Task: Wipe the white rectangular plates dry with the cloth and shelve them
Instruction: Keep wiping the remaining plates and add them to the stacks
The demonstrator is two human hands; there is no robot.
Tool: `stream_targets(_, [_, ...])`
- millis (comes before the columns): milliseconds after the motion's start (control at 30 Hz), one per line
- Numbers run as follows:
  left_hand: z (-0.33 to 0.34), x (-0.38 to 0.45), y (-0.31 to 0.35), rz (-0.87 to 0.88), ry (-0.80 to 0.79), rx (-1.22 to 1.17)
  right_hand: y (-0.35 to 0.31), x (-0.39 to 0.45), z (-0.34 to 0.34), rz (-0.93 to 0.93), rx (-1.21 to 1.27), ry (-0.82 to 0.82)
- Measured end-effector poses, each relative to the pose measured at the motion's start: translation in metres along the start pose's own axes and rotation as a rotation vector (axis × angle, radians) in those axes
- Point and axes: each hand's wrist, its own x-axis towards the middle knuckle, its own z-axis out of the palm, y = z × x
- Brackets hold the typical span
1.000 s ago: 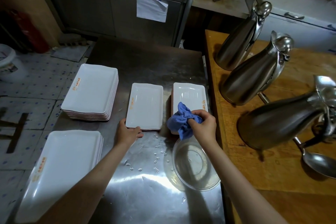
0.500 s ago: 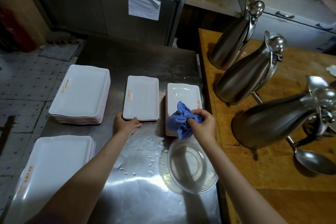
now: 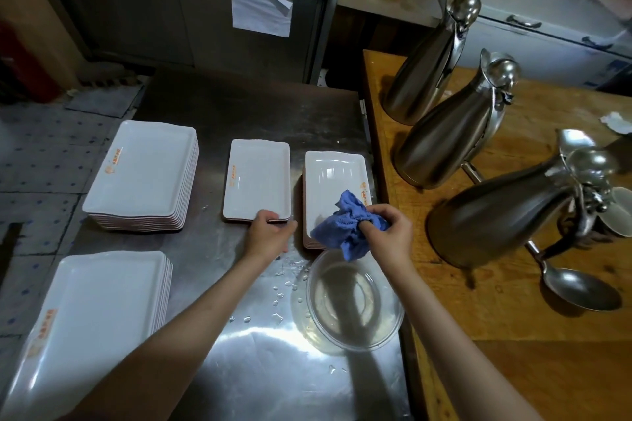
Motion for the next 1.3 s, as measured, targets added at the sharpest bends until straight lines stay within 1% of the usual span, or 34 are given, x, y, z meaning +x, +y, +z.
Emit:
stream_targets(33, [0.006, -0.003, 0.007, 0.022, -0.055, 0.011, 0.001, -0.001, -0.003, 0.004, 0.004, 0.000])
stream_targets(100, [0.015, -0.005, 0.016, 0.069, -0.099, 0.080, 0.002, -0.002, -0.008, 0.017, 0.012, 0.007])
stream_targets(267, [0.027, 0.000, 0.028, 0.101, -0.130, 0.316, -0.003, 0.000, -0.024, -0.012, 0.026, 0.044])
stream_targets(367, [0.028, 0.004, 0.027, 0.097, -0.161, 0.367, -0.003, 0.000, -0.030, -0.010, 0.034, 0.053])
stream_targets(533, [0.028, 0.004, 0.026, 0.099, -0.211, 0.300, -0.002, -0.002, -0.036, 0.001, 0.049, 0.064])
stream_targets(800, [0.013, 0.007, 0.030, 0.134, -0.342, 0.294, -0.002, -0.003, -0.040, 0.045, 0.082, 0.080])
stream_targets(1000, [0.011, -0.003, 0.030, 0.073, -0.345, 0.102, -0.002, 0.001, -0.050, 0.048, 0.061, 0.136])
stream_targets(1167, [0.002, -0.010, 0.026, 0.079, -0.309, 0.023, -0.004, 0.008, -0.064, 0.054, 0.074, 0.178])
stream_targets(1300, [-0.005, -0.018, 0.025, 0.082, -0.327, -0.009, -0.005, 0.012, -0.072, 0.069, 0.069, 0.213])
